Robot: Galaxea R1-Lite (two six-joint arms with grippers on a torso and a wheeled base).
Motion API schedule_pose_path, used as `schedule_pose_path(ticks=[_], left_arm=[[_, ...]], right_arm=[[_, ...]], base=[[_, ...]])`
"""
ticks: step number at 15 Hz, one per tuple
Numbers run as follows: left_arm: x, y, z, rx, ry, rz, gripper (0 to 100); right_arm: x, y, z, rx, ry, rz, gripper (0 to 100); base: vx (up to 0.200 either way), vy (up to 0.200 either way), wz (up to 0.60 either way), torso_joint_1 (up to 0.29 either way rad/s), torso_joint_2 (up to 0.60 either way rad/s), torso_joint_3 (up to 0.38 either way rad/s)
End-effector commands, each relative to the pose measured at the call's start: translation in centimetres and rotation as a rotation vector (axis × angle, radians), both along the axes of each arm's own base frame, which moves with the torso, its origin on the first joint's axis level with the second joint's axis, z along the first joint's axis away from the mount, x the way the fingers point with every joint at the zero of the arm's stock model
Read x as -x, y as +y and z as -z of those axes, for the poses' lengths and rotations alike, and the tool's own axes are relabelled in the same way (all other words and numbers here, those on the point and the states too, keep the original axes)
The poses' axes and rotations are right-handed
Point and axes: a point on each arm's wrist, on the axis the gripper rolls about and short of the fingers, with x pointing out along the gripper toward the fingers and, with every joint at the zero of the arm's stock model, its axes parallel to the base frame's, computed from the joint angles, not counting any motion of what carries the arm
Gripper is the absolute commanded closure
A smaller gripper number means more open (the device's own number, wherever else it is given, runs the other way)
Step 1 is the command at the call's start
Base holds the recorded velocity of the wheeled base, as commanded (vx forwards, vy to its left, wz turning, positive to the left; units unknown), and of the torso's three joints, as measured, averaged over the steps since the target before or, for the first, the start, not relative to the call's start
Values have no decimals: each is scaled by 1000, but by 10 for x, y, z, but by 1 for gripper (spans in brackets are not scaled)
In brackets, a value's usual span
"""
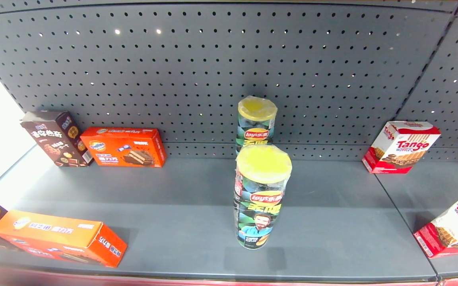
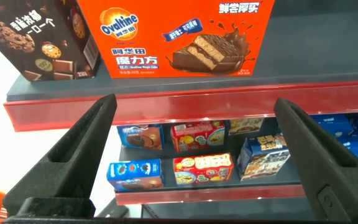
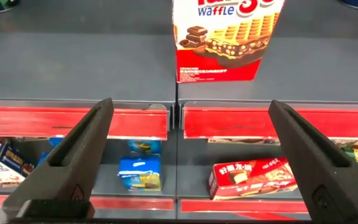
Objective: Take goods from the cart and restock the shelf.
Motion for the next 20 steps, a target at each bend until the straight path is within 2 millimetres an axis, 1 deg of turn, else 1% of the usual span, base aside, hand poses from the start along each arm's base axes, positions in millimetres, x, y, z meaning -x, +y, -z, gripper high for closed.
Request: schedule_pose_path(ticks=[1, 5, 7, 13, 14, 20], left_arm=[[0, 0, 0, -18, -3, 0, 0], [0, 0, 0, -14, -10, -4, 0], [0, 0, 0, -20, -11, 19, 0], [0, -1, 0, -16, -9, 43, 0], [0, -1, 0, -16, -11, 43, 0], [0, -1, 0, -12, -10, 43, 0]], right_arm=[[0, 0, 0, 0, 4, -4, 0], [0, 0, 0, 0, 4, -5, 0], [0, 0, 0, 0, 2, -11, 0], [0, 0, 0, 0, 2, -18, 0], [0, 0, 0, 0, 2, -18, 0], [0, 0, 0, 0, 4, -18, 0]], base=[[0, 0, 0, 0, 0, 0], [0, 0, 0, 0, 0, 0], [-200, 0, 0, 10, 2, 2], [0, 0, 0, 0, 0, 0], [-200, 0, 0, 2, 2, -7], [0, 0, 0, 0, 0, 0]])
